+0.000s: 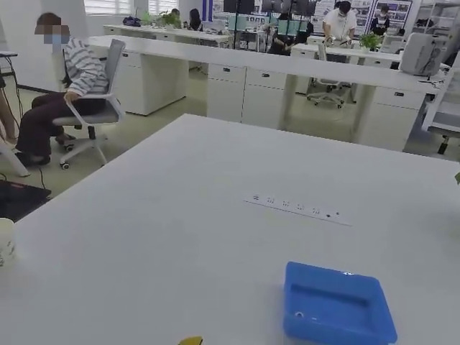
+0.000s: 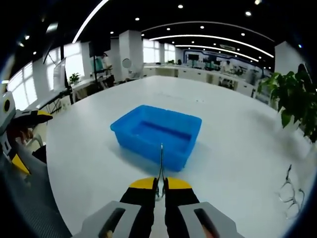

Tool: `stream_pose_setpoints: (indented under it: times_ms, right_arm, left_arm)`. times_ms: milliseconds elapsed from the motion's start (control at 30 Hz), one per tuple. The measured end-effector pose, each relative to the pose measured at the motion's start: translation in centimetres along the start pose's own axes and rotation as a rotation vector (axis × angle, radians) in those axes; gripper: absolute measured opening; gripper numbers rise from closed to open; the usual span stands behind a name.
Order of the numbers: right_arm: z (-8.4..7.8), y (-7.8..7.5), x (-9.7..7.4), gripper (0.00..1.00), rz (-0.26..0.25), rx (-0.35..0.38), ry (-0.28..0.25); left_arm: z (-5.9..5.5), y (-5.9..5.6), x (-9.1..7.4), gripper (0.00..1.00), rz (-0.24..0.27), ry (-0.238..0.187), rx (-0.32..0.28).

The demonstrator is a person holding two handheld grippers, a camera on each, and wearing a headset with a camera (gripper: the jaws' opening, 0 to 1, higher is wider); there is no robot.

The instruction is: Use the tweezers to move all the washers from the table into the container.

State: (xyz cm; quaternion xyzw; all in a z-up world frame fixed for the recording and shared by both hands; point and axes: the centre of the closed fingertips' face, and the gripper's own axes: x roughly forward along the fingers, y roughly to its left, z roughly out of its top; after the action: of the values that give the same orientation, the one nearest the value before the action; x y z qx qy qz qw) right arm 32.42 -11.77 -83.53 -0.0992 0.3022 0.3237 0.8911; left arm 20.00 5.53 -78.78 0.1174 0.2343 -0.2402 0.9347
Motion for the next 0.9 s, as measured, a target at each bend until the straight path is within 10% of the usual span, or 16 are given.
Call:
stream_pose_setpoints:
  times_ms: [900]
  right_arm:
    - [2.2,0.8,-1.4,0.01,0.007,-0.033,0.022]
  left_arm:
    - [0.4,0.2,-0.4,0.94,0.018,-0.021,0.010]
